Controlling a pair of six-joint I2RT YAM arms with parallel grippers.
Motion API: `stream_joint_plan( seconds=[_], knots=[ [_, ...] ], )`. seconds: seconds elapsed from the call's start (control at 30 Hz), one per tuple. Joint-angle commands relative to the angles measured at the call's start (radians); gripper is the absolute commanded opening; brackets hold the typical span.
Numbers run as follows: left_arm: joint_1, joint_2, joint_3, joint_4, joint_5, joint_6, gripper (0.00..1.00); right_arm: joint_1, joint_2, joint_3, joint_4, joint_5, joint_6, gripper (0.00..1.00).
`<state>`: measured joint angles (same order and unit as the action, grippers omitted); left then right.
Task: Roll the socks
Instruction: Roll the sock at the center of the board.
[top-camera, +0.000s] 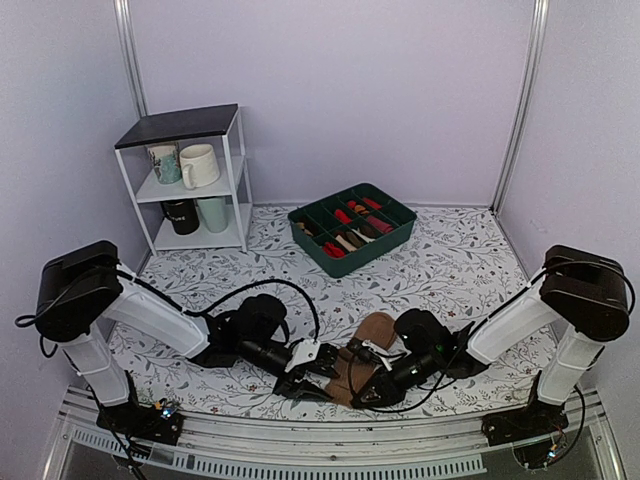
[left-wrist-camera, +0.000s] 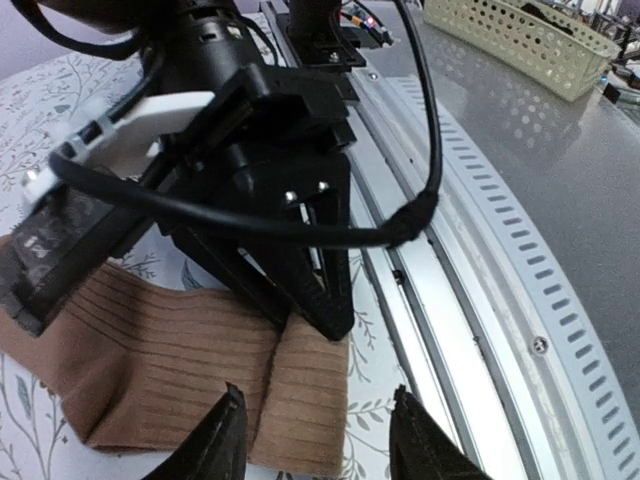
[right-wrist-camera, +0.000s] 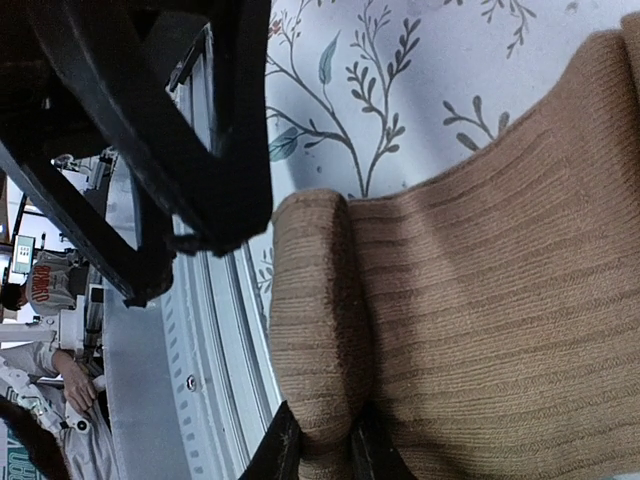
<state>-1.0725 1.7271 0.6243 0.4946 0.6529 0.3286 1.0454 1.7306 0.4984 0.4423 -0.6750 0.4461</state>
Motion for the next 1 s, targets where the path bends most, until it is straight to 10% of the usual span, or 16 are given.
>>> stream_joint_plan(
  seconds=[0.0, 0.97],
  knots=[
    [-0.028, 0.030, 0.028, -0.049, 0.022, 0.031, 0.49, -0.008, 0.077, -0.026, -0.211, 0.005, 0.014, 0.13],
    [-0.079, 0.156, 0.094, -0.226, -0.155, 0.007, 0.36, -0.046, 0.118, 0.009, -0.235, -0.120, 0.031, 0.13]
  ],
)
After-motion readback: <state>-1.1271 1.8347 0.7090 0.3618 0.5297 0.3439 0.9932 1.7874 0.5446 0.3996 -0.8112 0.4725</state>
